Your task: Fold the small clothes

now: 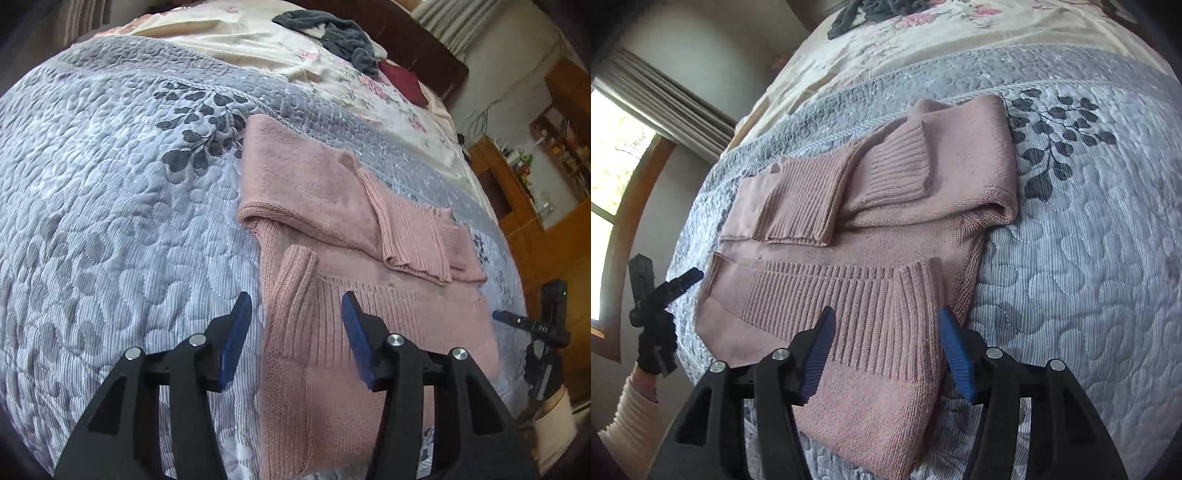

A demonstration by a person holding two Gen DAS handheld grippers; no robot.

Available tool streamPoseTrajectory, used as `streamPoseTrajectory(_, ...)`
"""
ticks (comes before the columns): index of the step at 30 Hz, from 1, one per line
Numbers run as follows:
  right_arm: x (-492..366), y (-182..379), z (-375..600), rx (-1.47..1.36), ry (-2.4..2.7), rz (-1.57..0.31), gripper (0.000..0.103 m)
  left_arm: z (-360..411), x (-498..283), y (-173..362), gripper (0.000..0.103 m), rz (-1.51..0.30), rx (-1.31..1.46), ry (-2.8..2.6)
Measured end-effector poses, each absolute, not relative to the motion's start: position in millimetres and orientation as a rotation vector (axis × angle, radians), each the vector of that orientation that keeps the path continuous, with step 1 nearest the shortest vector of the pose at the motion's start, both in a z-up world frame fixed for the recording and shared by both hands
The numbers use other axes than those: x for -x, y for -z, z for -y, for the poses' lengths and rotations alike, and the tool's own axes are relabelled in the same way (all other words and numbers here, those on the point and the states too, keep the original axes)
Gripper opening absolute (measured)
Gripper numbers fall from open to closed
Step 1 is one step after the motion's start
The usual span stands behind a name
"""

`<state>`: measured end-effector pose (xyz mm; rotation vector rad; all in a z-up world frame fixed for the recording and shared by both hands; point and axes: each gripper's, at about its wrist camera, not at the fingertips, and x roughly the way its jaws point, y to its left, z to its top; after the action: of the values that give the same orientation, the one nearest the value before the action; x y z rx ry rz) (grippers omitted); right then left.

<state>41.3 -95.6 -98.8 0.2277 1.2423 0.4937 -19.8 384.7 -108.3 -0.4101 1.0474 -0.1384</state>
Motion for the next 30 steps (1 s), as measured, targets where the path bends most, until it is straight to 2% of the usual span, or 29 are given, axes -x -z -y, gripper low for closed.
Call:
streamPoseTrajectory(4, -47, 112, 74, -0.088, -0.466, -1.253, 0.059, -359, 2, 123, 0.051, -1.114, 0.218, 0.13)
streamPoseTrajectory(6, -45, 118, 77, -0.057, -0.46, -1.258, 0.053, -352, -4, 129, 0.042, -1.141, 0.163, 0.116)
streamPoseTrajectory(7, -43, 119, 77, -0.043, -0.453, -1.254, 0.038, -349, -6, 130, 0.03, -1.15, 0.138, 0.095)
streamPoseTrajectory(8, -41, 120, 79, -0.036, -0.456, -1.251, 0.018, -348, -6, 131, 0.024, -1.148, 0.129, 0.089)
streamPoseTrajectory(15, -9, 88, 95, -0.118, -0.535, -1.15, 0.016, -347, 32, 98, 0.008, -1.004, 0.145, 0.106)
streamPoseTrajectory(22, 22, 46, 106, -0.197, -0.575, -1.069, 0.015, -337, 79, 65, 0.008, -0.886, 0.126, 0.127)
streamPoseTrajectory(30, -3, -18, 104, -0.203, -0.58, -0.943, 0.014, -335, 42, 7, 0.007, -0.729, 0.174, 0.113)
